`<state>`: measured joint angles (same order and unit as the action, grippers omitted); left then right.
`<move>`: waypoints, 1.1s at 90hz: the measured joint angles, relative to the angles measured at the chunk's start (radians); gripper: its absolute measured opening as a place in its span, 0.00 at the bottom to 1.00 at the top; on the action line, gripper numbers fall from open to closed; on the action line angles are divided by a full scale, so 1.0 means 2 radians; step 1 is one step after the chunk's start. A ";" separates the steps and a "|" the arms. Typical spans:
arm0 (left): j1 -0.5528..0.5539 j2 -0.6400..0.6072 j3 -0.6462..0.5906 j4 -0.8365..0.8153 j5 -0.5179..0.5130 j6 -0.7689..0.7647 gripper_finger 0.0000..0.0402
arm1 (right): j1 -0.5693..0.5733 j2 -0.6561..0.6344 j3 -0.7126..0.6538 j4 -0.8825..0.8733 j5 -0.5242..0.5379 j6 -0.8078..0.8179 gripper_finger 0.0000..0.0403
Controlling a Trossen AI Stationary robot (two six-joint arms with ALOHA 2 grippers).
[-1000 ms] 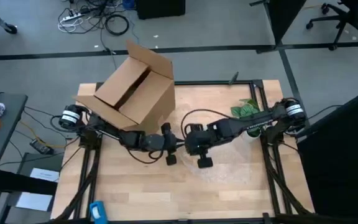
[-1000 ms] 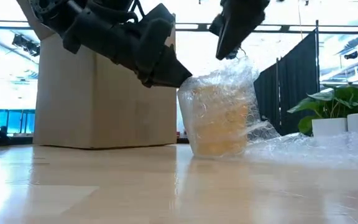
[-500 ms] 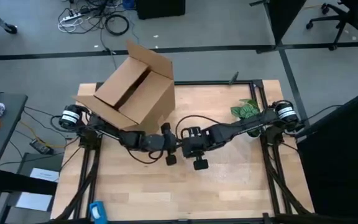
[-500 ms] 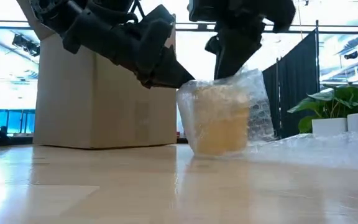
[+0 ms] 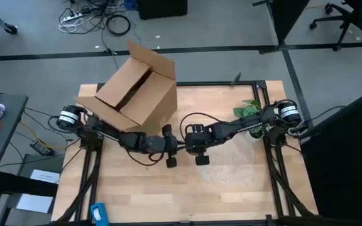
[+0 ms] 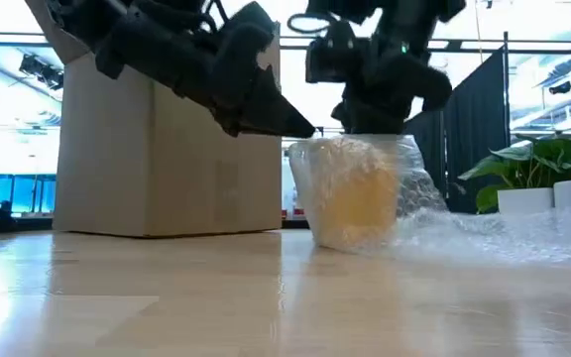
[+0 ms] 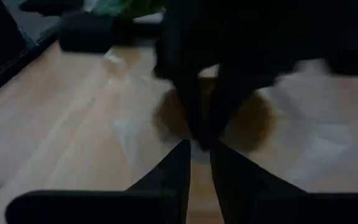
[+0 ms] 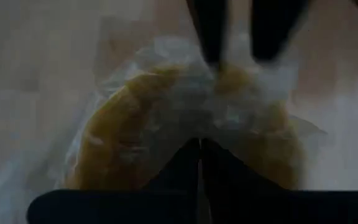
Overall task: Wrap mug
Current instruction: Wrap the yellow mug with the bubble wrap
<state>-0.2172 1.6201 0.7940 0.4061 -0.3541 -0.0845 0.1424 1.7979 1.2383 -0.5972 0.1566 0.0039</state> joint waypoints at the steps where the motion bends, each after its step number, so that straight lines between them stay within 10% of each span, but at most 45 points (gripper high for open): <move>1: -0.001 -0.004 0.000 -0.004 0.000 0.000 0.12 | 0.000 0.000 -0.002 0.003 0.000 0.000 0.00; 28: -0.003 -0.045 0.000 -0.129 -0.041 -0.026 0.12 | -0.002 -0.001 -0.024 0.044 -0.029 -0.013 0.00; 99: 0.015 0.040 0.041 -0.005 -0.013 0.027 0.12 | 0.008 -0.029 -0.009 -0.026 -0.016 0.015 0.00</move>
<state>-0.1879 1.7008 0.8761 0.3964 -0.3798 -0.0311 0.1586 1.7392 1.2198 -0.6483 0.1256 0.0346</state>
